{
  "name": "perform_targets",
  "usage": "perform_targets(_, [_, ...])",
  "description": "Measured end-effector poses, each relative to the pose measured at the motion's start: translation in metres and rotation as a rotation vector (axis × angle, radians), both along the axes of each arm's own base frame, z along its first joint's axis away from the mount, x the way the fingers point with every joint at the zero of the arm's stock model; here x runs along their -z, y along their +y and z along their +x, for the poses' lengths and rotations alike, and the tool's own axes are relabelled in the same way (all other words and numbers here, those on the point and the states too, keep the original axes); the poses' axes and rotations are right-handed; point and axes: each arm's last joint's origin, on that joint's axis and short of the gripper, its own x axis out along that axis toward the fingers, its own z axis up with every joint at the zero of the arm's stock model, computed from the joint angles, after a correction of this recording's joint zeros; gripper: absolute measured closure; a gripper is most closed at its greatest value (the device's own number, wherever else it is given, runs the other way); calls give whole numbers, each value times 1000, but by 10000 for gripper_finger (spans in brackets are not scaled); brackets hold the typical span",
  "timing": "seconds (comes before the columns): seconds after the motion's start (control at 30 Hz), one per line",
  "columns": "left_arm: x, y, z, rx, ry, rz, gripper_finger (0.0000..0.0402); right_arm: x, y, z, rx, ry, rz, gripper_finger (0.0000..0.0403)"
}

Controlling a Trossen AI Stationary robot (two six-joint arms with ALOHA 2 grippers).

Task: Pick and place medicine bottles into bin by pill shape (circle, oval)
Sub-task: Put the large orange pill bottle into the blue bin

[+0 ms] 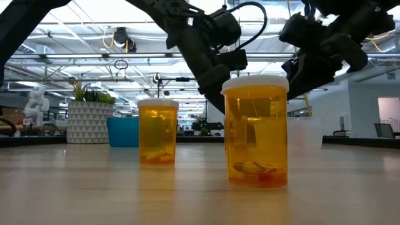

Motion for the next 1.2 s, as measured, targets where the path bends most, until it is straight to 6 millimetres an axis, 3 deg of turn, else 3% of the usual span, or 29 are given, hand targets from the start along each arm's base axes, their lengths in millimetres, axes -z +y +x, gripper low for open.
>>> perform_targets(0.3, [0, 1, 0, 12, -2, 13, 152, -7, 5, -6, -17, -19, 12, 300])
perform_targets(0.6, [3, 1, 3, 16, -13, 31, 103, -13, 6, -9, -27, -50, 17, 300])
perform_targets(0.73, [4, 2, 2, 4, -4, 49, 99, -13, 6, -10, -27, -47, 17, 300])
perform_targets(1.07, [6, 2, 1, 13, 6, 53, 179, -13, 7, -10, -31, -47, 16, 300])
perform_targets(1.2, [5, 2, 1, 13, 6, 54, 192, -13, 7, -10, -31, -45, 16, 300])
